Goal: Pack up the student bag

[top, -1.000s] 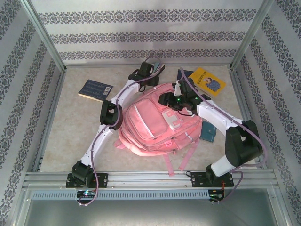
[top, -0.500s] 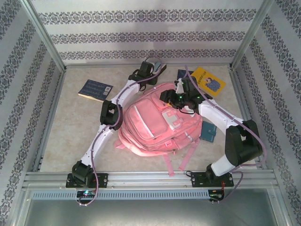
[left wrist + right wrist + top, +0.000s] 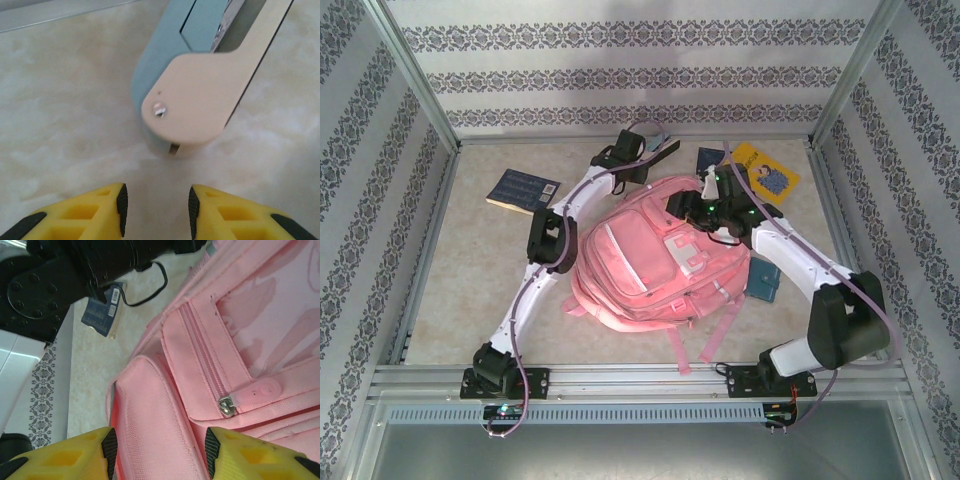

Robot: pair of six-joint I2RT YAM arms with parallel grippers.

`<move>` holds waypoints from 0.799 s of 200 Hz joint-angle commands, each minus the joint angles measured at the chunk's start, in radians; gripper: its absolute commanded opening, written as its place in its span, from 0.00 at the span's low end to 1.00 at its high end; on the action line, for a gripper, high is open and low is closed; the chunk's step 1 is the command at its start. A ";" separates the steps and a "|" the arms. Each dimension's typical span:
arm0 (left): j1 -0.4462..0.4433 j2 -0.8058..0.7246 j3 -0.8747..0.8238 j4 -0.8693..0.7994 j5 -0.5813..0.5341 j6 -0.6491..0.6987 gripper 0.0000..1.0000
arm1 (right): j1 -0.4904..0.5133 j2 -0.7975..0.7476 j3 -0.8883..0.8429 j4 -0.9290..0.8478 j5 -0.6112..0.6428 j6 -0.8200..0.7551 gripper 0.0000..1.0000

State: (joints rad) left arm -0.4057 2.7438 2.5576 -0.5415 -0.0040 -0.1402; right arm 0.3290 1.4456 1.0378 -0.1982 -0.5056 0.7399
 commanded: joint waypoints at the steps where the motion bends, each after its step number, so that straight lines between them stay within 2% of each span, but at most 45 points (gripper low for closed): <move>1: 0.005 -0.132 -0.093 -0.034 -0.039 0.025 0.37 | -0.006 -0.048 -0.017 -0.016 0.039 -0.032 0.52; 17: 0.013 -0.205 -0.215 0.019 -0.016 0.014 0.37 | -0.005 -0.061 -0.023 -0.015 0.045 -0.033 0.52; 31: 0.021 -0.237 -0.261 0.057 0.022 -0.009 0.44 | -0.005 -0.065 -0.027 -0.013 0.051 -0.036 0.52; 45: 0.028 -0.217 -0.201 0.028 0.040 -0.049 0.60 | -0.005 -0.060 -0.025 -0.010 0.055 -0.037 0.52; 59: 0.031 -0.178 -0.138 0.023 0.080 -0.089 0.71 | -0.005 -0.043 -0.016 -0.001 0.062 -0.038 0.52; 89: 0.031 -0.057 0.068 -0.026 0.115 -0.170 0.80 | -0.011 0.066 0.067 0.011 0.126 0.006 0.52; 122: 0.053 -0.050 0.038 0.085 0.134 -0.239 0.82 | -0.021 0.260 0.307 0.034 0.190 0.051 0.50; 139: 0.066 -0.008 0.089 0.124 0.146 -0.270 0.84 | -0.039 0.388 0.458 0.037 0.192 0.092 0.50; 160: 0.079 0.059 0.165 0.162 0.165 -0.337 0.86 | -0.063 0.599 0.715 -0.073 0.206 0.152 0.46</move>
State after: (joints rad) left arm -0.3603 2.7304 2.6514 -0.4690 0.1284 -0.3725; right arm 0.2958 1.8706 1.5249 -0.1936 -0.3481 0.8101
